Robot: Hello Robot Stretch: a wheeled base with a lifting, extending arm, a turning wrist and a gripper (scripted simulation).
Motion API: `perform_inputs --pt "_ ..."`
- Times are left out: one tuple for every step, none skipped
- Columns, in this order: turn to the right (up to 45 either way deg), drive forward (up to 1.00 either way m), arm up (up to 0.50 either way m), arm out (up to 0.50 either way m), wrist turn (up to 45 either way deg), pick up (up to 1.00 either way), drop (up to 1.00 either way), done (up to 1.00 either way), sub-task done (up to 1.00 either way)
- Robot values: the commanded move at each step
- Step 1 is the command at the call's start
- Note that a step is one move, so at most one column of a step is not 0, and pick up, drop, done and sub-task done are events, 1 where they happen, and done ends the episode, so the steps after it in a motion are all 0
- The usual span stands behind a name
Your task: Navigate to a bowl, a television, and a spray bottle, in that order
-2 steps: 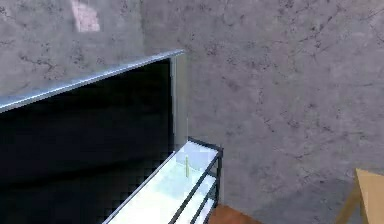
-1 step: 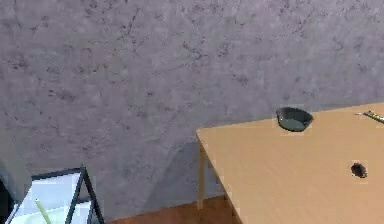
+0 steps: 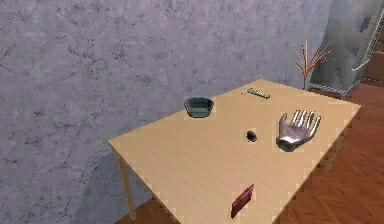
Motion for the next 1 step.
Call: perform_inputs --pt "0.0 0.00 0.00 0.00 0.0 0.00 0.00 0.00 1.00"
